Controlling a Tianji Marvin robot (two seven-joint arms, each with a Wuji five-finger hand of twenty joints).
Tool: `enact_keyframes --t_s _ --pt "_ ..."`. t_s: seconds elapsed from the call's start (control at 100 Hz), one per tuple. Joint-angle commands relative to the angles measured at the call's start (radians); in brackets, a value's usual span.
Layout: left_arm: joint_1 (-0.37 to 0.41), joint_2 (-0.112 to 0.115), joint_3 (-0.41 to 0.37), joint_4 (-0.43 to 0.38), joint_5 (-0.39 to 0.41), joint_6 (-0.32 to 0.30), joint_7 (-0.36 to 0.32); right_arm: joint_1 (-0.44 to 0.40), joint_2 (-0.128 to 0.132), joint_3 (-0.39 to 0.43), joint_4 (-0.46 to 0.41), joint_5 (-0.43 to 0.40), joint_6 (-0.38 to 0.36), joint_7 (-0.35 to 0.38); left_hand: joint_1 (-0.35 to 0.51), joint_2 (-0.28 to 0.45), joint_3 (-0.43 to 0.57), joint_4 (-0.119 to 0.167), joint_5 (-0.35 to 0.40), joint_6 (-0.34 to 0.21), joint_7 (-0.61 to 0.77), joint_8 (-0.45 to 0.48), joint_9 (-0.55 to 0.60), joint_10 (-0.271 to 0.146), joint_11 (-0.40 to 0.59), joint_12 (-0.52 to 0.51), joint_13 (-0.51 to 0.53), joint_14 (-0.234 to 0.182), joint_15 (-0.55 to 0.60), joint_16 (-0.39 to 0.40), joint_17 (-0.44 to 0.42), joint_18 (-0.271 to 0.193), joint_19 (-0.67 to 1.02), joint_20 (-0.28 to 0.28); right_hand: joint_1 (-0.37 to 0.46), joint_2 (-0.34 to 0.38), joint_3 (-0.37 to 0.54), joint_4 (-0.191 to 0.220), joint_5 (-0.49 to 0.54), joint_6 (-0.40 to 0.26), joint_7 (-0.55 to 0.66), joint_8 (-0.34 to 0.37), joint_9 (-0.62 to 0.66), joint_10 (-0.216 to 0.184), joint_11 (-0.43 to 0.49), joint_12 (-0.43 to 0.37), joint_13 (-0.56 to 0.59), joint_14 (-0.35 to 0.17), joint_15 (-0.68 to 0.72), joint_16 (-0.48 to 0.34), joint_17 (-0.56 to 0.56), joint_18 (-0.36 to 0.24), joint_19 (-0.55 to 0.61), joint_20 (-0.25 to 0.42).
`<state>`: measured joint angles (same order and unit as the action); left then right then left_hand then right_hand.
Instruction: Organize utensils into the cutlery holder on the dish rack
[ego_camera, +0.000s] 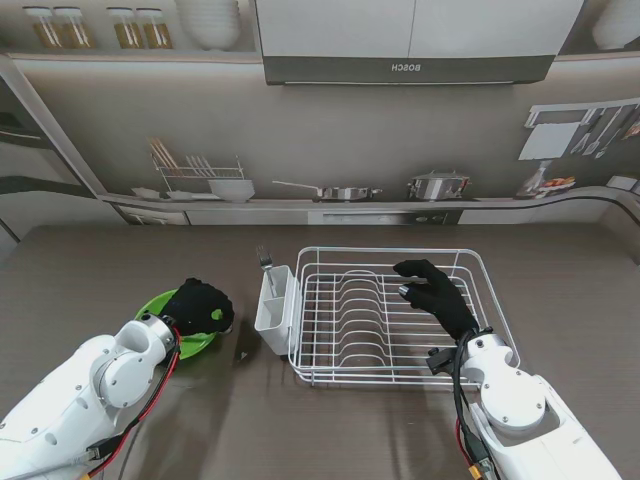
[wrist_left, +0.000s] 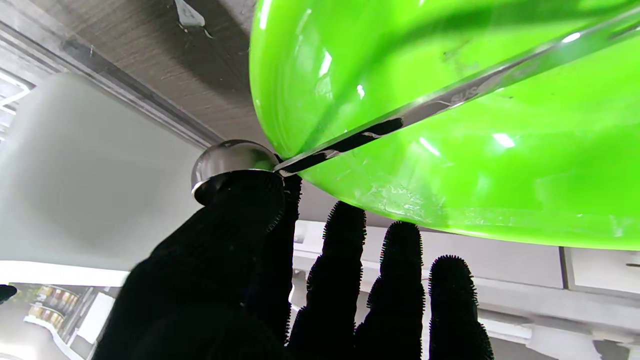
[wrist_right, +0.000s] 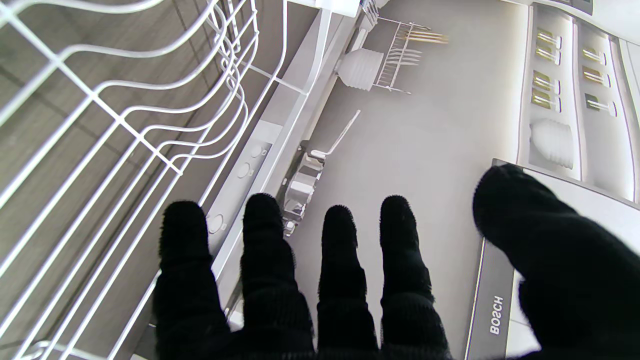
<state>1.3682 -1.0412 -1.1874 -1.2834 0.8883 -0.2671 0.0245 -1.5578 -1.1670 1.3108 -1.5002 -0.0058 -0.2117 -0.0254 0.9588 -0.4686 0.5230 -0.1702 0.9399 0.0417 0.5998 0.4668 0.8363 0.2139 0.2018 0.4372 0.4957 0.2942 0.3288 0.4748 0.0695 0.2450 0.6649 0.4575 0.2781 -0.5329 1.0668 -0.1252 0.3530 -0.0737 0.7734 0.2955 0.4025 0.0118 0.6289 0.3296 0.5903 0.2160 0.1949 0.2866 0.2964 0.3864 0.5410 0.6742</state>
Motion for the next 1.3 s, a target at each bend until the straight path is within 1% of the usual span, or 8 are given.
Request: enact_keyframes --t_s 0.0,0.12,0.24,0.51,0.89,1.08,1.19,1.29 --pt "0.004 -0.011 0.001 0.006 -0.019 0.006 -0.016 -0.005 -0.004 -0.002 -0.005 0.000 0.002 0.014 0.075 0.072 -0.020 0.043 0.022 -0.020 0.078 0.016 0.004 0.003 0.003 0.015 0.003 0.004 0.014 0.014 -0.025 0.011 0.020 0.013 -0.034 0.019 -0.013 0.030 -0.026 -0.004 0.000 -0.022 0.007 0.001 -0.009 -0.002 0.018 -0.001 -0.014 0.004 0.007 -0.022 -0.016 0.023" --pt "0.008 -0.011 -0.002 0.003 -0.026 0.007 -0.021 -0.005 -0.004 -0.002 -0.005 0.001 0.002 0.013 0.082 0.085 -0.034 0.042 0.018 -0.020 0.100 0.045 -0.001 0.000 0.005 0.018 0.000 0.003 0.017 0.016 -0.027 0.011 0.020 0.015 -0.035 0.020 -0.013 0.030 -0.027 -0.004 -0.001 -0.023 0.006 0.002 -0.009 -0.002 0.018 -0.001 -0.014 0.004 0.007 -0.022 -0.016 0.023" --pt "0.011 -0.010 -0.009 -0.001 -0.028 0.002 -0.027 -0.005 -0.004 -0.003 -0.004 0.001 0.002 0.014 0.090 0.103 -0.050 0.039 0.004 -0.027 0.135 0.104 -0.007 -0.005 0.005 0.021 -0.005 -0.001 0.015 0.015 -0.030 0.008 0.016 0.016 -0.034 0.020 -0.013 0.030 -0.027 -0.005 -0.001 -0.023 0.005 0.002 -0.009 -0.002 0.018 -0.001 -0.014 0.004 0.007 -0.023 -0.017 0.023" --pt "0.024 -0.005 -0.036 -0.028 -0.011 -0.012 -0.046 -0.004 -0.005 -0.002 -0.004 0.001 0.002 0.013 0.086 0.118 -0.042 0.027 -0.009 -0.035 0.166 0.187 -0.017 -0.016 0.008 0.026 -0.011 -0.005 0.012 0.014 -0.034 0.007 0.011 0.017 -0.035 0.022 -0.013 0.030 -0.028 -0.003 -0.002 -0.023 0.005 0.003 -0.009 -0.002 0.019 -0.002 -0.014 0.004 0.007 -0.023 -0.016 0.023" --pt "0.046 0.002 -0.085 -0.082 0.024 -0.030 -0.077 -0.004 -0.005 -0.003 -0.004 0.006 0.003 0.015 0.072 0.122 -0.007 0.007 -0.023 -0.049 0.195 0.252 -0.028 -0.023 0.007 0.028 -0.013 -0.008 0.007 0.014 -0.035 0.001 0.003 0.019 -0.037 0.026 -0.014 0.031 -0.036 0.003 0.000 -0.022 0.004 0.001 -0.009 -0.003 0.018 -0.001 -0.014 0.004 0.006 -0.022 -0.016 0.023" --pt "0.039 0.004 -0.081 -0.072 0.021 -0.033 -0.087 -0.004 -0.005 -0.001 -0.004 0.007 0.004 0.014 0.070 0.124 0.004 0.001 -0.028 -0.037 0.202 0.259 -0.020 -0.021 0.020 0.037 0.007 -0.011 0.023 0.022 -0.026 -0.006 0.010 0.022 -0.037 0.027 -0.014 0.031 -0.039 0.006 0.000 -0.023 0.004 0.002 -0.009 -0.002 0.019 0.000 -0.014 0.004 0.007 -0.022 -0.016 0.023" --pt "0.032 0.004 -0.072 -0.058 0.015 -0.036 -0.086 -0.005 -0.005 -0.001 -0.005 0.008 0.004 0.015 0.077 0.129 0.003 -0.003 -0.041 -0.023 0.212 0.267 -0.012 -0.017 0.046 0.067 0.038 -0.021 0.053 0.039 -0.014 -0.009 0.026 0.027 -0.037 0.028 -0.014 0.031 -0.041 0.006 0.001 -0.023 0.003 0.001 -0.009 -0.003 0.019 -0.001 -0.014 0.004 0.006 -0.023 -0.016 0.023" --pt "0.028 0.004 -0.066 -0.051 0.009 -0.039 -0.088 -0.005 -0.005 -0.001 -0.005 0.009 0.005 0.016 0.089 0.135 -0.008 -0.002 -0.051 -0.008 0.225 0.270 -0.006 -0.015 0.069 0.101 0.065 -0.014 0.083 0.054 0.001 -0.006 0.061 0.036 -0.037 0.029 -0.014 0.031 -0.042 0.008 0.002 -0.022 0.003 0.001 -0.009 -0.003 0.020 -0.002 -0.014 0.004 0.007 -0.023 -0.016 0.023"
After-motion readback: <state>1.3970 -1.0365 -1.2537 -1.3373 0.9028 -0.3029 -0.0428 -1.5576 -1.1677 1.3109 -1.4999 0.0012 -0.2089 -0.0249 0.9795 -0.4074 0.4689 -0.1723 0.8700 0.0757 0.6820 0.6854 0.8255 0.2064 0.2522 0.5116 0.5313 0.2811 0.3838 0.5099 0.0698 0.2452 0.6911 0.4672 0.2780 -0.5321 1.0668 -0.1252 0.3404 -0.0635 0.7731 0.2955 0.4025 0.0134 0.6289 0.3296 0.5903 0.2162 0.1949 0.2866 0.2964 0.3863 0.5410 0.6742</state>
